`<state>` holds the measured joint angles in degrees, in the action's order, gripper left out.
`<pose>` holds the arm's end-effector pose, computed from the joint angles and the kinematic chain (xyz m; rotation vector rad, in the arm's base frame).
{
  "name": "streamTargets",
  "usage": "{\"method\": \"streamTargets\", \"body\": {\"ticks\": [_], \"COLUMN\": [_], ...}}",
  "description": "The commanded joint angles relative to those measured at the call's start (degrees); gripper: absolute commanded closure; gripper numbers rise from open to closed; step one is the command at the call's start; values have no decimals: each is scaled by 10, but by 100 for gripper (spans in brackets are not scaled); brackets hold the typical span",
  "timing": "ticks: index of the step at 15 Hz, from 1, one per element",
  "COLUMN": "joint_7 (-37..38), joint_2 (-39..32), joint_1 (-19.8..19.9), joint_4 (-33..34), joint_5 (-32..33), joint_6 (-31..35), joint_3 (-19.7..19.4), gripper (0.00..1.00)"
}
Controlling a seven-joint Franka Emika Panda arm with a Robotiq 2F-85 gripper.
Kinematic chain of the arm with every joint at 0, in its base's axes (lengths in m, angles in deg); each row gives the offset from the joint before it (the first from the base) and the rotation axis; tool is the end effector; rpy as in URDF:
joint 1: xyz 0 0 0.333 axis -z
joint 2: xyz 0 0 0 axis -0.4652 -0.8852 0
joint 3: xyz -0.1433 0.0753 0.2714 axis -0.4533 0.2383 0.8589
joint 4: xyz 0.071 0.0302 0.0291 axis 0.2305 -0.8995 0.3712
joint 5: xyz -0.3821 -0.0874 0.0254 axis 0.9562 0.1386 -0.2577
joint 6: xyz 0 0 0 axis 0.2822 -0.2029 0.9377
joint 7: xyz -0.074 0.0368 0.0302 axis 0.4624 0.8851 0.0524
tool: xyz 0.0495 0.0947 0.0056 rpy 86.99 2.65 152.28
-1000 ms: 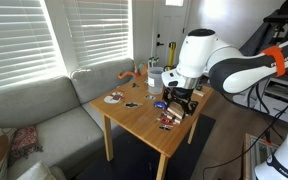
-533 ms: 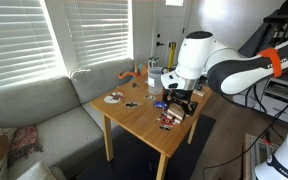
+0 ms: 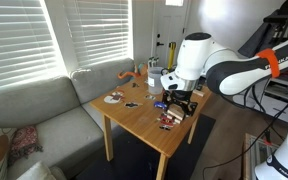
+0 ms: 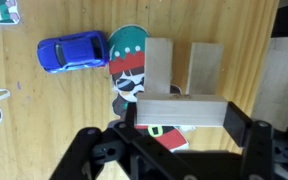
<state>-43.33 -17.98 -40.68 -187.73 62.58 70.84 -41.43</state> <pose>0.4502 0.1414 0.4167 2.1180 2.0923 0.0022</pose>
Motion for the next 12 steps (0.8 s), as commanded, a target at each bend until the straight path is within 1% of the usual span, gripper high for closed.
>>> {"method": "streamTargets", "body": {"ticks": [1,12], "joint_7": [-18,-12], "joint_2": [-11,-16], "joint_1": [4,6], "joint_4": [14,17], "joint_5": [-11,-6], "joint_6": [-7,-13], "joint_3": [0,2], "gripper": [40,40]}}
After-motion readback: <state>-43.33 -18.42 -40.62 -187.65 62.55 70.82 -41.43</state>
